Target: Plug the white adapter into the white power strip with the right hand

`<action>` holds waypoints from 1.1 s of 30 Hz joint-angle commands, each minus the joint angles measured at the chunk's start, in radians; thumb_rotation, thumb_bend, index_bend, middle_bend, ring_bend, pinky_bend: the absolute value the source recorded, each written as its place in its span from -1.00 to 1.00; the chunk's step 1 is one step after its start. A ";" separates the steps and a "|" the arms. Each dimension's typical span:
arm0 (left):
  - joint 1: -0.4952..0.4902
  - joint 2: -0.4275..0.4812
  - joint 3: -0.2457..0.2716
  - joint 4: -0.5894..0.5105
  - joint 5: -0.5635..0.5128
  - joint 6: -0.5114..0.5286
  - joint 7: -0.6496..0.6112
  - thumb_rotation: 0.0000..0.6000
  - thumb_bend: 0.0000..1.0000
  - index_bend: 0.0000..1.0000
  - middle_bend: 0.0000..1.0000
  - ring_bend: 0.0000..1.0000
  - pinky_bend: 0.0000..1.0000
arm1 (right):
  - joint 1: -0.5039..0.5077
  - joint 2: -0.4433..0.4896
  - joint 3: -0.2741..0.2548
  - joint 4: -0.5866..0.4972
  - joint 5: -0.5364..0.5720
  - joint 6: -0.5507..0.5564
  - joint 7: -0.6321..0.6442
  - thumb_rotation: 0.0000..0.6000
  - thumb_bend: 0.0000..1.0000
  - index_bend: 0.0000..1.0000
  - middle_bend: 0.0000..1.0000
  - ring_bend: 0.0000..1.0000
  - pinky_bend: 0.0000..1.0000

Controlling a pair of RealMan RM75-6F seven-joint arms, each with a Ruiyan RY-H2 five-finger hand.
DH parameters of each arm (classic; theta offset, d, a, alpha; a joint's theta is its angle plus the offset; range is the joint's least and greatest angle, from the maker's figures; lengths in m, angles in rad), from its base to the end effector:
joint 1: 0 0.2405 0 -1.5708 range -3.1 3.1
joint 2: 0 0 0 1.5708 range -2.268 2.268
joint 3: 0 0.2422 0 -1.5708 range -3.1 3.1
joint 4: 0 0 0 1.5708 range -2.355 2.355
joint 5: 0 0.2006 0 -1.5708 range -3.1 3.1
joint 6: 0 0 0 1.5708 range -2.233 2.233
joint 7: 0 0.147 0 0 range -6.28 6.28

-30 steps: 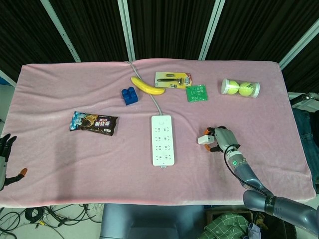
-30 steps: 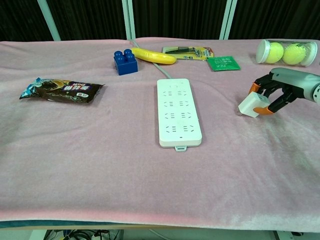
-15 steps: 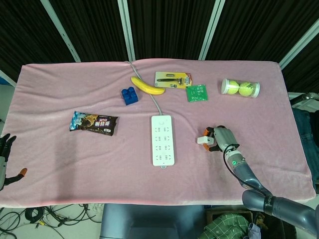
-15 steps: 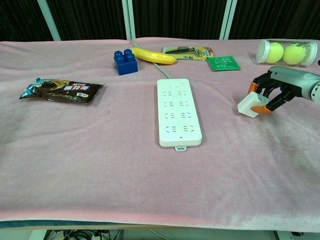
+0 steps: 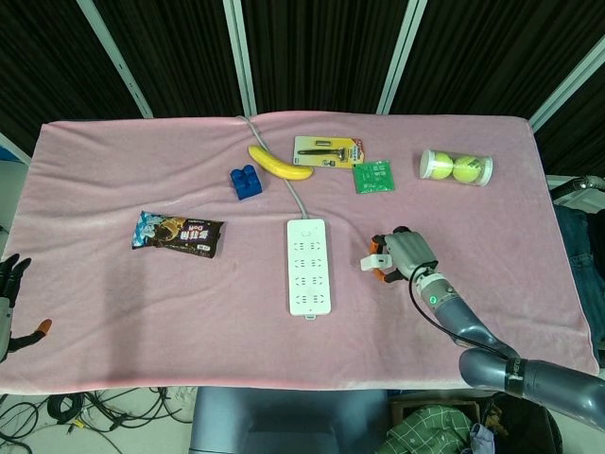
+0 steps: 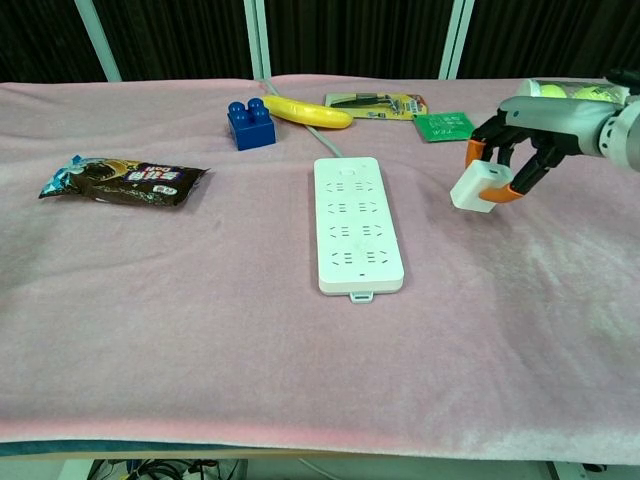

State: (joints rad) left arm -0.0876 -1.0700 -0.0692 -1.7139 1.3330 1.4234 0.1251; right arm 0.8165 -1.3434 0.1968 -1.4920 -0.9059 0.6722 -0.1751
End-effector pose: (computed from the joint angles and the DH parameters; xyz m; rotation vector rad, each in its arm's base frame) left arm -0.3025 0.1837 0.1697 -1.3052 -0.9572 -0.7502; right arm -0.1648 -0.3672 0.0307 1.8452 -1.2404 0.7674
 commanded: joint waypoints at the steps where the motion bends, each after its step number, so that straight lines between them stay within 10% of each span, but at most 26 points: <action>1: 0.000 0.000 0.001 0.000 0.001 -0.001 0.000 1.00 -0.55 -0.98 -1.00 -1.00 -1.00 | 0.092 0.048 -0.012 -0.081 0.134 -0.042 -0.115 1.00 -0.33 0.18 0.03 -0.06 -0.62; 14: 0.000 0.004 0.002 0.002 0.004 -0.002 -0.008 1.00 -0.54 -0.98 -1.00 -1.00 -1.00 | 0.309 0.025 -0.083 -0.172 0.493 0.057 -0.315 1.00 -0.30 0.22 0.08 -0.01 -0.48; 33: -0.002 0.007 0.001 0.001 -0.002 -0.010 -0.013 1.00 -0.54 -0.98 -1.00 -1.00 -1.00 | 0.447 -0.032 -0.106 -0.226 0.704 0.185 -0.475 1.00 -0.30 0.35 0.16 0.08 -0.41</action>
State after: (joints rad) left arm -0.0900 -1.0629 -0.0682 -1.7126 1.3309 1.4134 0.1125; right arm 1.2548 -1.3739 0.0908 -1.7154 -0.2130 0.8538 -0.6428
